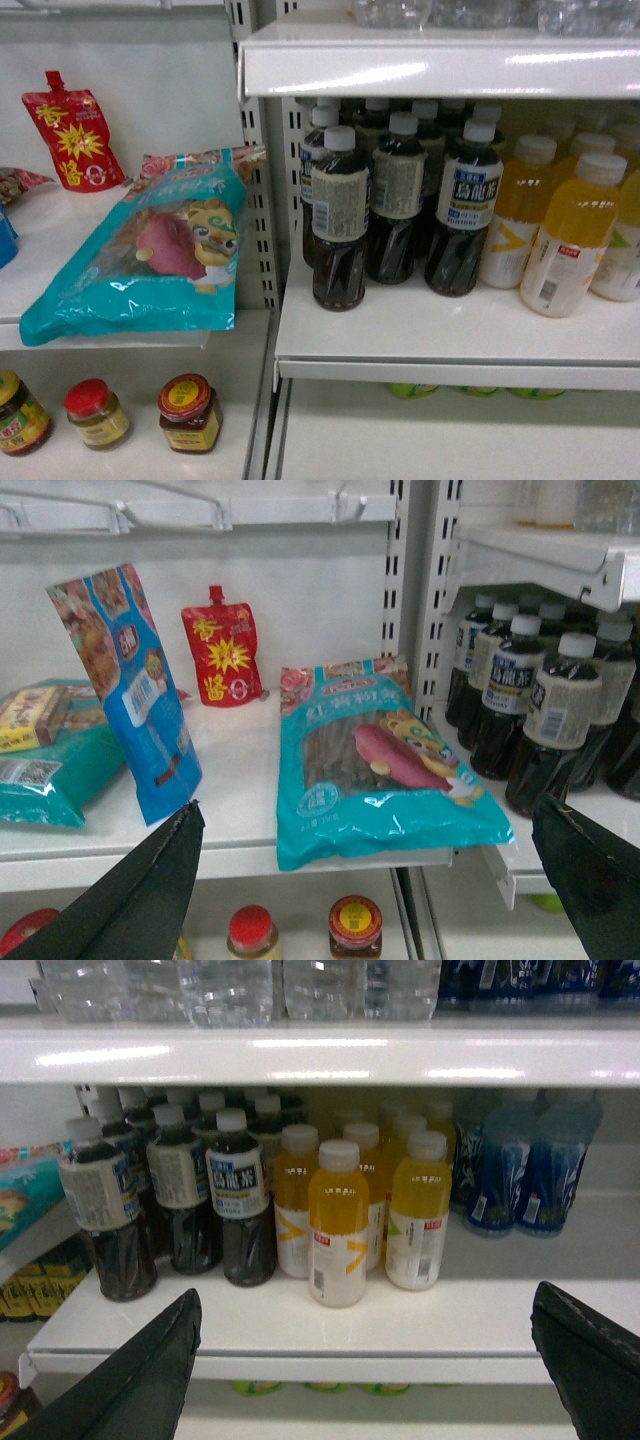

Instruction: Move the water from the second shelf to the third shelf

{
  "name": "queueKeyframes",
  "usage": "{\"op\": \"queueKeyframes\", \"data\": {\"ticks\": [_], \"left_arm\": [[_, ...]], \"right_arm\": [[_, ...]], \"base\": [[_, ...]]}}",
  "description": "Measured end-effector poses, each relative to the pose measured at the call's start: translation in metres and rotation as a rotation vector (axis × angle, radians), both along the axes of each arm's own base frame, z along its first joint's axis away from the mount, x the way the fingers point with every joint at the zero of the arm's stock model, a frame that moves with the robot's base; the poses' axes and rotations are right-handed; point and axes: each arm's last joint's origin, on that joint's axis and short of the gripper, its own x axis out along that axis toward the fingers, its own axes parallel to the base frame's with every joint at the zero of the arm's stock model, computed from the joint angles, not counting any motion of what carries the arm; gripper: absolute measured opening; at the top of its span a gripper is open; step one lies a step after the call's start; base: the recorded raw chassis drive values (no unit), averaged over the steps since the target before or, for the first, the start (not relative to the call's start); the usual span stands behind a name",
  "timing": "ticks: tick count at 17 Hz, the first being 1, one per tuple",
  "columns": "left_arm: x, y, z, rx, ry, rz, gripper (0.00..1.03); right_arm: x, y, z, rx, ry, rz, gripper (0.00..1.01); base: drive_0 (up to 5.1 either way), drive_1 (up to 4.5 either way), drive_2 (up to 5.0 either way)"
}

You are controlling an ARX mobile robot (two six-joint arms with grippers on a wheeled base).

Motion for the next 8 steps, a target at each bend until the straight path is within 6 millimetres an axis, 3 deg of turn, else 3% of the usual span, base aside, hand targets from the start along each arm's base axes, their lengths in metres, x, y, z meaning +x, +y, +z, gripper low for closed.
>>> {"op": "queueKeyframes", "data": {"ticks": [8], "left_arm": [[0.0, 0.0, -0.0003, 0.0, 0.003, -0.001, 0.98]], "right_arm": [[0.0, 0.0, -0.0002, -0.002, 0.002, 0.0, 0.98]], "base": [[0.0, 0.0, 0.0]]}}
